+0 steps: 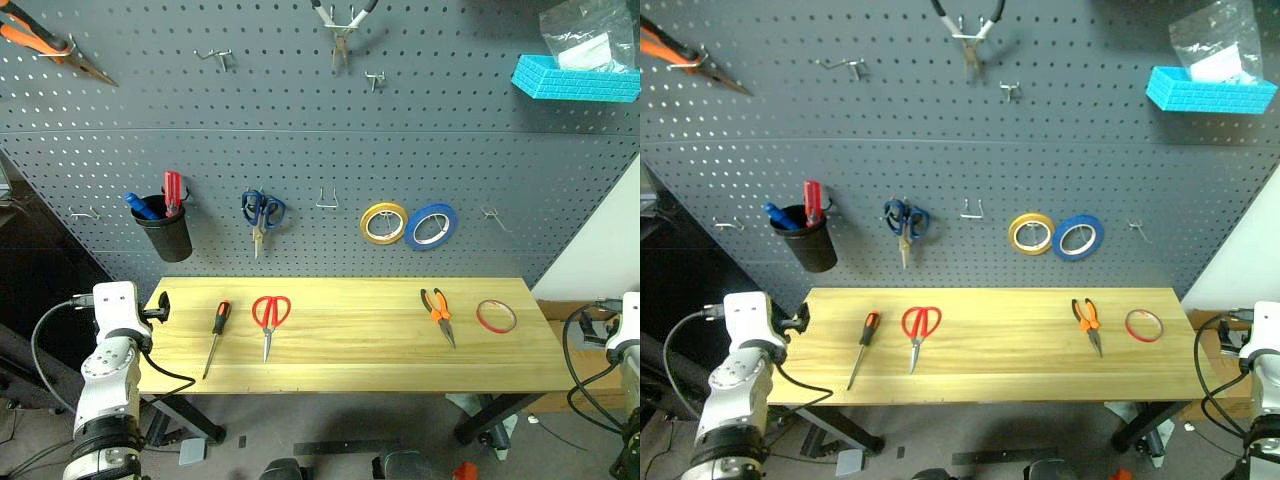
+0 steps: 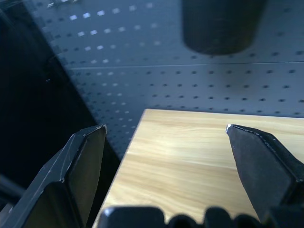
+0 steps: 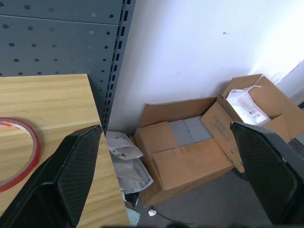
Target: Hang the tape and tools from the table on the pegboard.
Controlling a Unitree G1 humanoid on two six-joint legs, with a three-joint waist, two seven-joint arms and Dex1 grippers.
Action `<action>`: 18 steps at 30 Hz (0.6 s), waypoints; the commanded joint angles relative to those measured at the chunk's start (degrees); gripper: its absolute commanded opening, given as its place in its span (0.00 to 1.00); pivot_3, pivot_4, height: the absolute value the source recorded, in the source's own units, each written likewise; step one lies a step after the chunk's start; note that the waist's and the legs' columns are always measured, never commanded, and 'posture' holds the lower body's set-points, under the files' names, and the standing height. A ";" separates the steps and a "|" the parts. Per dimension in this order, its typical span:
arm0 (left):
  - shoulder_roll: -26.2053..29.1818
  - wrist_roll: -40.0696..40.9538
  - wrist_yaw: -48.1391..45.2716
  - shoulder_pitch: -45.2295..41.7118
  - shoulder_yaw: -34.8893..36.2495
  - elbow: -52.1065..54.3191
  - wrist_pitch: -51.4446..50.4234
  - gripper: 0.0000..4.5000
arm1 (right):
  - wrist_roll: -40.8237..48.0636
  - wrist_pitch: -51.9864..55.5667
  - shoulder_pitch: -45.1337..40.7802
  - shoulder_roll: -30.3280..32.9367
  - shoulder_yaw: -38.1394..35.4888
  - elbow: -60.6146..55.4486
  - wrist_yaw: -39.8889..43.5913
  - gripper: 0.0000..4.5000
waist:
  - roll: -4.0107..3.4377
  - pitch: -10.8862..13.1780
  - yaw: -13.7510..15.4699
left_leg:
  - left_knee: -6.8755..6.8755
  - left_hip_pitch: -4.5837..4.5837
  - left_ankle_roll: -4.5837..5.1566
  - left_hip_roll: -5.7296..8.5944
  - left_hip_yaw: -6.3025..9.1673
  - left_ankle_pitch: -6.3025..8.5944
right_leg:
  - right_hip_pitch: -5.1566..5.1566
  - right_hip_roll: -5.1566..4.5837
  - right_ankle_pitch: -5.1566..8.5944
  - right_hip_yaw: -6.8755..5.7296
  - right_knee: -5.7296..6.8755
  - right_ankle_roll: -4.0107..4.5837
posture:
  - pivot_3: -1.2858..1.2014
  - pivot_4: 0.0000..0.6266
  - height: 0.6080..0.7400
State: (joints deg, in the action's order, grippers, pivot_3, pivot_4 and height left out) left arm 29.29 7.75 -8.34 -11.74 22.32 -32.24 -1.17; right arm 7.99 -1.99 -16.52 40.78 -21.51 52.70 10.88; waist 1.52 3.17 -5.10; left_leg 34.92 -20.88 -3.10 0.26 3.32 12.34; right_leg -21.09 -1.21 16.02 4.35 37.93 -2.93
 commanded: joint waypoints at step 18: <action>-3.42 1.19 1.39 4.51 -0.63 16.15 -5.99 0.97 | 0.65 4.78 4.03 -1.69 4.28 -16.31 10.14 1.00 | 0.06 0.03 0.08 | 0.01 0.00 0.00 -0.01 0.01 0.00 | 0.01 -0.01 0.00 0.00 0.01 0.00 | 0.49 0.04 1.00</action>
State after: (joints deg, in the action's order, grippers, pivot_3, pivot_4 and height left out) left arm 25.81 9.10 -8.16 -7.28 21.83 -19.91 -6.96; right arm 7.94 1.65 -12.30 38.85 -17.64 41.16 20.09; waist 1.58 3.20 -5.02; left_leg 34.94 -20.88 -3.10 0.25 3.33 12.34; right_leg -21.08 -1.21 16.02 4.35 37.94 -2.93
